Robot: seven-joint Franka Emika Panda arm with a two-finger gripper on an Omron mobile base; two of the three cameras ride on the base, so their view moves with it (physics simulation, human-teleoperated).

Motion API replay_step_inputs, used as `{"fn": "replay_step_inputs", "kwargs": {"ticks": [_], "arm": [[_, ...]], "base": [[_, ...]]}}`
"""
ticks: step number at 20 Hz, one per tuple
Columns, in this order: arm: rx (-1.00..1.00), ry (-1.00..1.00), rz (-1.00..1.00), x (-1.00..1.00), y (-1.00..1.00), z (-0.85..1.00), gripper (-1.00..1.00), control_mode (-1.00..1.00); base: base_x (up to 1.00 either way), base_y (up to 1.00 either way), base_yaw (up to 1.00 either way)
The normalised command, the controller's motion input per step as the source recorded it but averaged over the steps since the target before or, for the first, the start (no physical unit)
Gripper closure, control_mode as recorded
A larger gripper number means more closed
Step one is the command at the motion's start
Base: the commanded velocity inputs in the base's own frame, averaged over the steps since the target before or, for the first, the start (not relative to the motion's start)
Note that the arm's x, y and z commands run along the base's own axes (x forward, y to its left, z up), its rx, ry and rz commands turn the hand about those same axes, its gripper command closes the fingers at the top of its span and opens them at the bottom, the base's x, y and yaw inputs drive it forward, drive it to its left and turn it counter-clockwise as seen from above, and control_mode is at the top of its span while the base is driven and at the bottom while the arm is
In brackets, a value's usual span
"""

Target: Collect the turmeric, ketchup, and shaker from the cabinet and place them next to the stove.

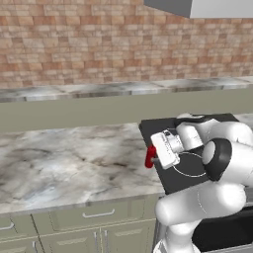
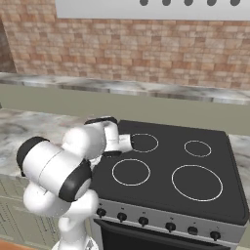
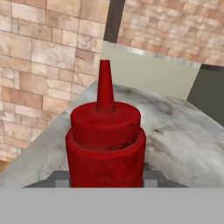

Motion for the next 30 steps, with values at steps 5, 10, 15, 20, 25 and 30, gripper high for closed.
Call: {"fn": "replay_step_inputs", "kwargs": {"ticks": [5, 10, 15, 20, 25, 30], "arm": [[0.00, 0.00, 0.02, 0.26, 0.01, -0.35, 1.00, -1.00], [0.00, 0.00, 0.01, 0.23, 0.11, -0.30, 1.00, -1.00], [-0.01, 0.00, 0.01, 0.21, 0.17, -0.30, 1.00, -1.00], [-0.02, 0.01, 0.02, 0.15, 0.12, -0.35, -1.00, -1.00], [0.00, 0.00, 0.04, -0.01, 0.00, -0.13, -1.00, -1.00], [0.00, 0.00, 0.01, -0.04, 0.00, 0.00, -1.00, -1.00]], "base": [[0.00, 0.00, 0.00], [0.00, 0.00, 0.00], [0.00, 0.00, 0.00], [0.00, 0.00, 0.00], [0.00, 0.00, 0.00], [0.00, 0.00, 0.00]]}}
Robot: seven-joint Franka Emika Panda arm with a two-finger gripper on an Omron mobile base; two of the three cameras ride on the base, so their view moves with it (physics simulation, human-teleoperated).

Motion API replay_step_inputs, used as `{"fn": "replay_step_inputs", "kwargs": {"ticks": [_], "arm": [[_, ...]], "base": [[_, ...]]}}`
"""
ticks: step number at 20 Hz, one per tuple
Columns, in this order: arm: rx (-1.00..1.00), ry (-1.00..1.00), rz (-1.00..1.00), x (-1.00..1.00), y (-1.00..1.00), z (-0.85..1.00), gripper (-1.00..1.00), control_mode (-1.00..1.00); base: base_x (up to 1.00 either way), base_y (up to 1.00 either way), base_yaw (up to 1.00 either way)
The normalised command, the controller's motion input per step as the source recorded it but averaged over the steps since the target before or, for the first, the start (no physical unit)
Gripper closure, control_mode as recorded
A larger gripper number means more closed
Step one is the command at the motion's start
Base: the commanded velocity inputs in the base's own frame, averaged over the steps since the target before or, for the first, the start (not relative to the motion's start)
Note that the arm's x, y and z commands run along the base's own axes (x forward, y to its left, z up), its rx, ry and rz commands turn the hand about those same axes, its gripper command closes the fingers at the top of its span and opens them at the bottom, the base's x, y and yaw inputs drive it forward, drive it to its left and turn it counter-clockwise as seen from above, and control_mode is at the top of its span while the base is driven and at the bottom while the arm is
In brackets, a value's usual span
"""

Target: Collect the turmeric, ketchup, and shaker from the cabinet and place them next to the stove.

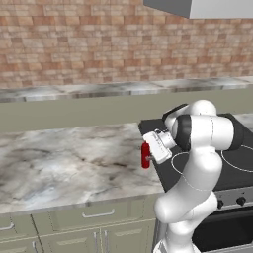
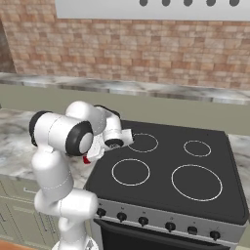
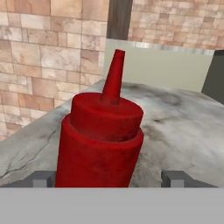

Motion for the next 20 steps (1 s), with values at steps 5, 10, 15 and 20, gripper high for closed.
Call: {"fn": "replay_step_inputs", "kwargs": {"ticks": [5, 10, 15, 20], "arm": [[0.00, 0.00, 0.01, 0.00, -0.01, 0.08, -1.00, -1.00], [0.00, 0.00, 0.00, 0.02, -0.02, 0.16, -1.00, -1.00], [0.00, 0.00, 0.00, 0.00, -0.19, 0.26, -1.00, -1.00], [0.00, 0.00, 0.00, 0.00, -0.18, 0.32, -1.00, -1.00]], "base": [[0.00, 0.00, 0.00], [0.00, 0.00, 0.00], [0.00, 0.00, 0.00], [0.00, 0.00, 0.00]]}}
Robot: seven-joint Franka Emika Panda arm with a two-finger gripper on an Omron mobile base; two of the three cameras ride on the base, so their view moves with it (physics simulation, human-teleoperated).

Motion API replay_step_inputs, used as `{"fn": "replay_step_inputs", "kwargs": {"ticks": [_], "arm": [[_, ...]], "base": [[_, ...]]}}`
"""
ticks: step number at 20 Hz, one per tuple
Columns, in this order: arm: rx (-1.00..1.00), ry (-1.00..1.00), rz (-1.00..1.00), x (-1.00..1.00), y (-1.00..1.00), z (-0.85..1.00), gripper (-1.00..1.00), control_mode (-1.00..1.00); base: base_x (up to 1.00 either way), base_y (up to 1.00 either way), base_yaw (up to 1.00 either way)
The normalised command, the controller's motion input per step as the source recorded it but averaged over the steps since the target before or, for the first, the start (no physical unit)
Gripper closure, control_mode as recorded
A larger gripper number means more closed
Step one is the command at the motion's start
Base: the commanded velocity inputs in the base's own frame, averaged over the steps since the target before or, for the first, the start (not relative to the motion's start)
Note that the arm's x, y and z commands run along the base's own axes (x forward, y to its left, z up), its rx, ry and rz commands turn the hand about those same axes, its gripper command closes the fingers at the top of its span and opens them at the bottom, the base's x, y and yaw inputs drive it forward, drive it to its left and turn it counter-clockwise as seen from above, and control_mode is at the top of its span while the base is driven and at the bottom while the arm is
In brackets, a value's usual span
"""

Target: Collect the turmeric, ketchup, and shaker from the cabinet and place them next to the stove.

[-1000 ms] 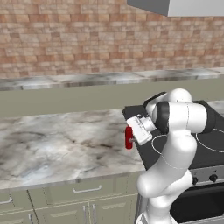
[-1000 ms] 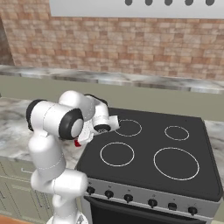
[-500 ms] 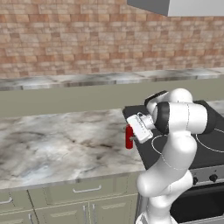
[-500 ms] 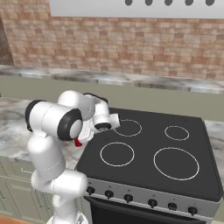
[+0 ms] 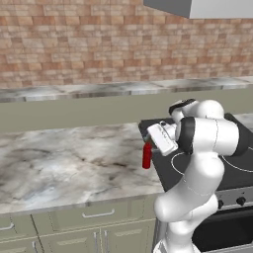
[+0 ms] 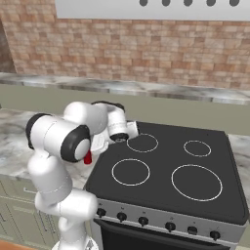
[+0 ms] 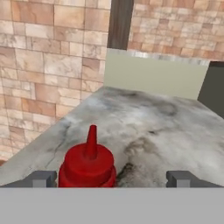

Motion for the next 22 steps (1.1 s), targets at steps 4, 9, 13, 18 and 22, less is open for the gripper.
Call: {"fn": "replay_step_inputs", "kwargs": {"ticks": [4, 9, 13, 18, 22], "arm": [[0.00, -0.02, 0.00, -0.04, -0.12, 0.47, -1.00, -1.00], [0.00, -0.07, 0.00, -0.25, -0.01, 0.62, -1.00, -1.00], [0.00, -0.10, 0.00, -0.58, 0.00, 0.68, -1.00, -1.00], [0.00, -0.08, 0.00, -0.98, 0.06, 0.56, -1.00, -1.00], [0.00, -0.10, 0.00, -1.00, 0.20, 0.48, -1.00, -1.00]], "base": [[0.00, 0.00, 0.00], [0.00, 0.00, 0.00], [0.00, 0.00, 0.00], [0.00, 0.00, 0.00], [0.00, 0.00, 0.00]]}}
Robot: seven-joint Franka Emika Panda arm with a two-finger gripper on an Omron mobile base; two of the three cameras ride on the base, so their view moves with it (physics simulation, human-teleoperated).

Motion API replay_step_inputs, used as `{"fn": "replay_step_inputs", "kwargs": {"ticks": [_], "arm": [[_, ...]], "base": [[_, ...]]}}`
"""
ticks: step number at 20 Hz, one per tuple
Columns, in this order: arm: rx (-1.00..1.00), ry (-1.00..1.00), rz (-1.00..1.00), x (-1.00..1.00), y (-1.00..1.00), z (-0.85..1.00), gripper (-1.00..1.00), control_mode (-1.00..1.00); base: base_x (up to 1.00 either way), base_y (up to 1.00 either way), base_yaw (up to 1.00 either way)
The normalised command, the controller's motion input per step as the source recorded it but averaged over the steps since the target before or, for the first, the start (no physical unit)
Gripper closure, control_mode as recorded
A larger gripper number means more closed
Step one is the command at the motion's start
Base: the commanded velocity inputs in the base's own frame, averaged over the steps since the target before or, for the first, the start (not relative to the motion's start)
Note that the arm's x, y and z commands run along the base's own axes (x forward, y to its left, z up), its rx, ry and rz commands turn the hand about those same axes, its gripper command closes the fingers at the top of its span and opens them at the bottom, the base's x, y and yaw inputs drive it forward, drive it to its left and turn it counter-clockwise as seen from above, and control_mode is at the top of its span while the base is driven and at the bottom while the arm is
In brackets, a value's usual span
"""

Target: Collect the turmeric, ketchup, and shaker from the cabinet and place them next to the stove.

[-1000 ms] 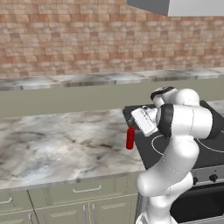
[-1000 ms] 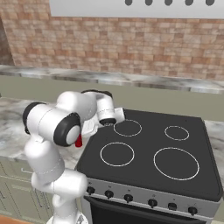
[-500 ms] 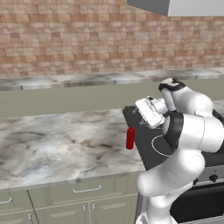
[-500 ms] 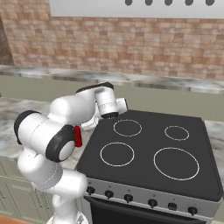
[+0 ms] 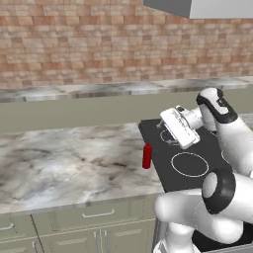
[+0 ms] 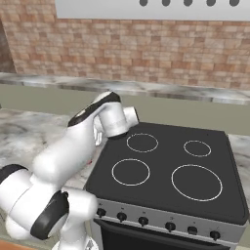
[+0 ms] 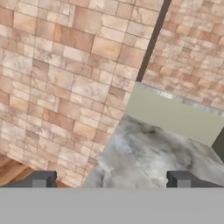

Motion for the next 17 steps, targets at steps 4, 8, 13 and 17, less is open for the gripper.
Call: {"fn": "replay_step_inputs", "kwargs": {"ticks": [4, 8, 13, 17], "arm": [[-0.01, -0.10, 0.01, -1.00, 0.18, 0.47, -1.00, -1.00], [-0.01, -0.10, 0.02, -1.00, 0.17, 0.47, -1.00, -1.00], [-0.03, -0.11, 0.03, -1.00, 0.18, 0.39, -1.00, -1.00], [-0.02, -0.15, 0.04, -1.00, 0.12, 0.30, -1.00, -1.00]], "base": [[0.00, 0.00, 0.00], [0.00, 0.00, 0.00], [0.00, 0.00, 0.00], [0.00, 0.00, 0.00]]}}
